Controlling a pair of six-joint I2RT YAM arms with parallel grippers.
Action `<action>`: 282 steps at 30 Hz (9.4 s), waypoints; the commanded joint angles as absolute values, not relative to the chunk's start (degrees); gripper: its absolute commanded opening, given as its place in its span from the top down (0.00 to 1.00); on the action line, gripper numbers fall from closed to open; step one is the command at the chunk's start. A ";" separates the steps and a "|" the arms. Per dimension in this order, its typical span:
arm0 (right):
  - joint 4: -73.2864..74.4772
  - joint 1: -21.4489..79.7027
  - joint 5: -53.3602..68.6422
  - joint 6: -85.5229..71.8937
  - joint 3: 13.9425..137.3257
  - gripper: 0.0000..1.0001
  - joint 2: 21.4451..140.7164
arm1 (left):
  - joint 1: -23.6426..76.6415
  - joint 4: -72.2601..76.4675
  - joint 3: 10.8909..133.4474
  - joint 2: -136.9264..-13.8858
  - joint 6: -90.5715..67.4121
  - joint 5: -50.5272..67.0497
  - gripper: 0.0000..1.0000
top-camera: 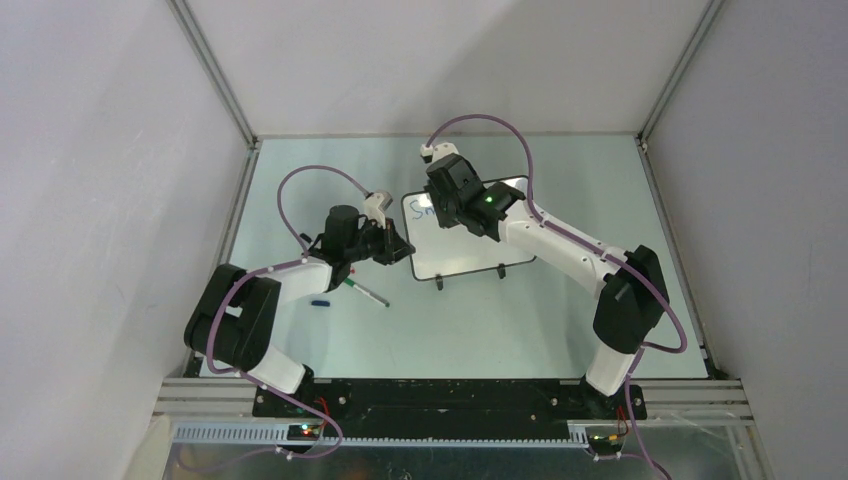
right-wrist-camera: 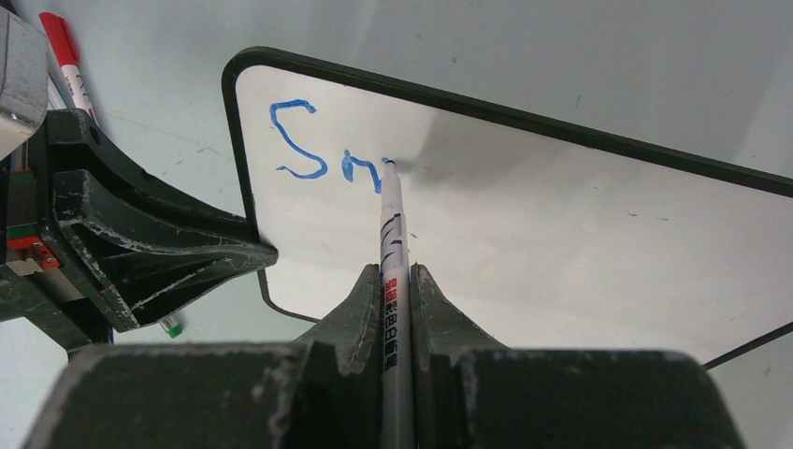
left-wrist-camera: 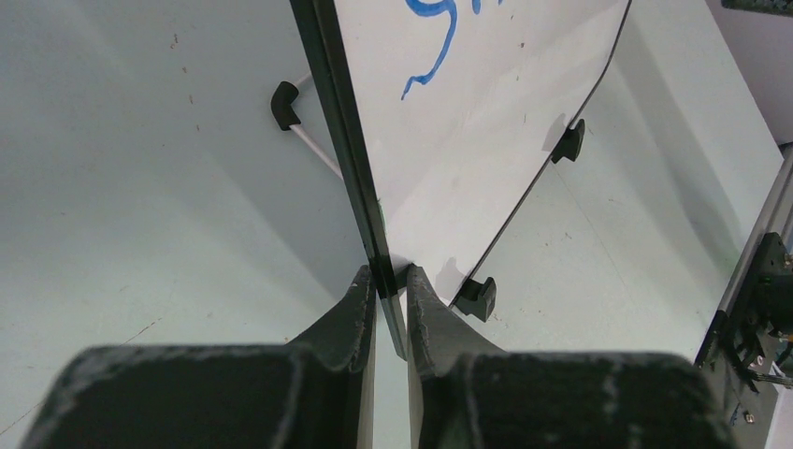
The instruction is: Write a sentence on the whiteboard
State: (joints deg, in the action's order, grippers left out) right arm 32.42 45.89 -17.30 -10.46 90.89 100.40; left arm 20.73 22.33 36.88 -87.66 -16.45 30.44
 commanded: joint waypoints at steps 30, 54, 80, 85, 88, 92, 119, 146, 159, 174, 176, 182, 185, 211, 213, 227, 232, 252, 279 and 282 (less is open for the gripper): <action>32.38 44.64 -18.68 -10.87 88.36 1.00 97.96 | 21.81 19.29 38.14 -86.60 -13.27 29.40 1.00; 32.98 45.94 -18.58 -10.69 88.50 1.00 95.57 | 21.80 19.42 38.06 -86.48 -13.45 29.55 1.00; 26.07 44.01 -18.83 -10.09 86.86 1.00 92.76 | 22.09 19.15 38.32 -86.75 -13.36 29.41 1.00; 25.86 43.85 -17.95 -10.06 86.89 1.00 93.26 | 22.16 18.92 38.19 -86.42 -13.27 29.18 1.00; 25.93 43.86 -17.77 -10.02 86.92 1.00 93.60 | 22.15 18.93 38.23 -86.38 -13.27 29.11 1.00; 26.24 43.83 -17.68 -10.07 87.28 1.00 94.31 | 22.23 18.83 38.22 -86.40 -13.27 29.06 1.00; 27.51 43.33 -18.32 -10.23 88.86 1.00 97.67 | 22.47 18.62 38.30 -86.16 -13.10 28.90 1.00; 27.66 42.79 -17.05 -11.16 88.77 1.00 96.99 | 22.71 18.15 38.38 -86.21 -12.74 28.47 1.00; 27.65 42.97 -15.36 -10.91 88.69 1.00 95.17 | 22.68 17.98 38.50 -86.20 -12.66 28.46 1.00; 24.01 43.22 -15.64 -10.46 83.58 1.00 90.77 | 22.71 18.18 38.56 -86.38 -12.81 28.41 1.00; 24.03 43.22 -15.82 -10.44 83.35 1.00 90.70 | 22.73 18.12 38.58 -86.49 -12.83 28.53 1.00; 23.47 43.50 -16.34 -10.36 82.31 1.00 90.94 | 22.70 18.16 38.51 -86.32 -12.90 28.51 1.00; 23.18 43.74 -16.50 -10.25 81.93 1.00 91.01 | 22.75 18.26 38.58 -86.55 -12.98 28.58 1.00; 22.10 43.39 -16.61 -9.93 82.08 1.00 93.15 | 22.99 18.40 38.49 -86.40 -13.18 28.65 1.00; 22.13 43.30 -16.60 -10.02 82.17 1.00 93.38 | 23.09 18.38 38.50 -86.40 -13.11 28.66 1.00; 23.27 43.11 -17.02 -10.27 82.55 1.00 94.73 | 23.20 18.14 38.56 -86.26 -12.93 28.49 1.00; 24.71 43.42 -17.42 -10.90 82.19 1.00 94.47 | 23.12 17.97 38.64 -86.28 -12.84 28.37 1.00; 25.87 44.54 -18.15 -11.19 80.17 1.00 92.50 | 23.17 17.58 38.65 -86.10 -12.48 27.77 1.00; 23.60 41.73 -17.54 -10.20 83.51 1.00 91.23 | 23.49 17.67 38.64 -86.14 -12.59 27.95 1.00; 24.00 41.67 -17.29 -10.15 84.38 1.00 91.74 | 23.56 17.63 38.67 -86.26 -12.65 27.95 1.00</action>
